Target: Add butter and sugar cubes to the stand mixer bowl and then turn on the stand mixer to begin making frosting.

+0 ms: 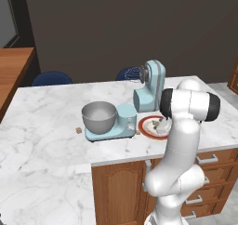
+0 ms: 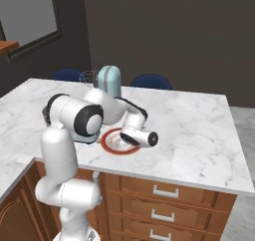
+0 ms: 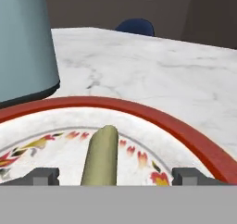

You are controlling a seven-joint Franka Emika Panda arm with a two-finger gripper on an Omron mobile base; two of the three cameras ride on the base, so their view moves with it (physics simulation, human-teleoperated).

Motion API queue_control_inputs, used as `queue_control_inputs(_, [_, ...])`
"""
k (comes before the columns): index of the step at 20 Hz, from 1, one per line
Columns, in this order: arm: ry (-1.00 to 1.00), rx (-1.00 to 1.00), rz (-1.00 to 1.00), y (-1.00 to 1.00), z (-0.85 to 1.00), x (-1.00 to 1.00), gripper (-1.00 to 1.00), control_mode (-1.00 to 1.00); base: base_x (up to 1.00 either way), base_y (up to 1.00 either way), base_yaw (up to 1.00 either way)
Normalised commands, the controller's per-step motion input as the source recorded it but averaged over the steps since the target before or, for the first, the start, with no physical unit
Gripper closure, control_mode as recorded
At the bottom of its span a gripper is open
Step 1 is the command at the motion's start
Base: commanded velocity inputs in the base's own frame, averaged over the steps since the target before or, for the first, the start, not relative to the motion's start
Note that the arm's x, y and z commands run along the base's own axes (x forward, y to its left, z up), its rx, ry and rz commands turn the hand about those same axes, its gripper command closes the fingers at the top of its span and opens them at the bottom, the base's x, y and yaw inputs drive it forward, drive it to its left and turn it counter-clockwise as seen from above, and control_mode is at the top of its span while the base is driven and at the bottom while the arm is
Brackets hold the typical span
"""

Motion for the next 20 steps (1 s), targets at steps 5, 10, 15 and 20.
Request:
queue_control_inputs(5, [0.22, -0.06, 0.00, -0.02, -0.65, 0.00, 1.00, -1.00, 0.00, 0.00, 0.00])
queue_control_inputs(10, [0.13, -0.01, -0.01, 0.00, -0.39, -0.03, 1.00, -1.00, 0.00, 0.00, 0.00])
queue_control_inputs(15, [-0.03, 0.01, -0.02, -0.03, 0.16, -0.66, 1.00, -1.00, 0.00, 0.00, 0.00])
queue_control_inputs(20, [-0.17, 0.00, -0.02, 0.00, 0.77, -0.92, 1.00, -1.00, 0.00, 0.00, 0.00])
